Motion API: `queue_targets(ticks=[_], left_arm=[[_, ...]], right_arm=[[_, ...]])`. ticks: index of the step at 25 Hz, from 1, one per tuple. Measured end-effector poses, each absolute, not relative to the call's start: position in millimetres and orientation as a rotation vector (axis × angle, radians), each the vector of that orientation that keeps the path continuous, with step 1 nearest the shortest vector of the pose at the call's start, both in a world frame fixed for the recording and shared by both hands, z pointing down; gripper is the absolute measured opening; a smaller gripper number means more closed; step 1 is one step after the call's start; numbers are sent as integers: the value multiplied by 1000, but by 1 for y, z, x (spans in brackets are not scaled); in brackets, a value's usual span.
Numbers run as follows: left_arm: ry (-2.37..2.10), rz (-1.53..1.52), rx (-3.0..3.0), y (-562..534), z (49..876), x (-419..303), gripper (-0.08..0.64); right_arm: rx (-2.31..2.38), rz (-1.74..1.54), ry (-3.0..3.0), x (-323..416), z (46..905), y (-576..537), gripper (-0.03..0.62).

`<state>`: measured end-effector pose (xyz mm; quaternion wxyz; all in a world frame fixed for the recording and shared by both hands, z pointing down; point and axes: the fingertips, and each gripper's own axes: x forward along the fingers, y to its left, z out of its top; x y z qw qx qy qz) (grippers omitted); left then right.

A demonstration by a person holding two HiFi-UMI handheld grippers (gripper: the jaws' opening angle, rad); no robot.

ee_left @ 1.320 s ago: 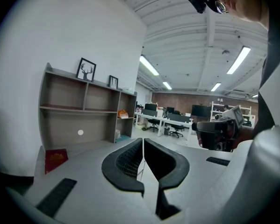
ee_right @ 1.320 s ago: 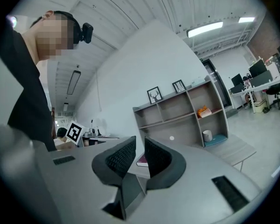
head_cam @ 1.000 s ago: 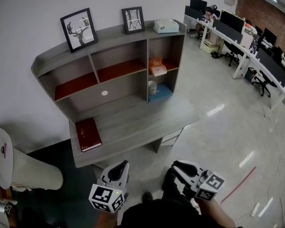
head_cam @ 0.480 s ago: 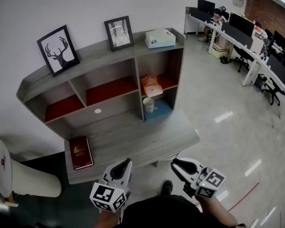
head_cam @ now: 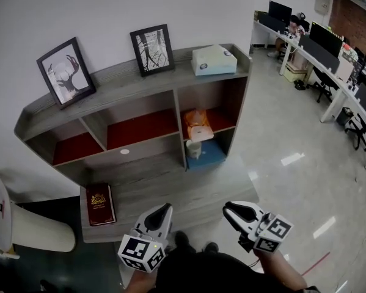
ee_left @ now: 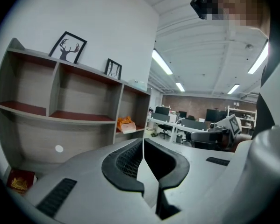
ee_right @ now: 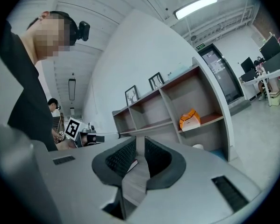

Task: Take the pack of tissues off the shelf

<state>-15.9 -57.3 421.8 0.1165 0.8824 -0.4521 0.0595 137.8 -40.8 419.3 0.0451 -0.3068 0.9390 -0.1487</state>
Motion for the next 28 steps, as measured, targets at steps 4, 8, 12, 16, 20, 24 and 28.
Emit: queue_targets(ticks=[4,8,12,16,20,24,28], left_arm=[[-1319,154,2593,-89,417,-31,22],[-1309,148,2627,-120,410,-49,22],[-1272,172,2681,-143,403,-61,23],[-1259,182,2697,-167,400,-69,22],[-1266,182,2691,-188,390,-69,23],[-1258,152,2703,-205,368,-61,23],[-1276,158,2719,-221,359,-53,23]], right_arm=[[-926,-430,2883,118,411,-78,18],[-964,-332,2895,100,393,-118,18],[-1011,-267,2870,87,376,-152,18],[-1022,-220,2876,83,362,-181,18],[-995,-136,2856,91,325,-211,20],[-1107,-40,2874,123,295,-249,20],[-1220,39,2874,152,264,-285,20]])
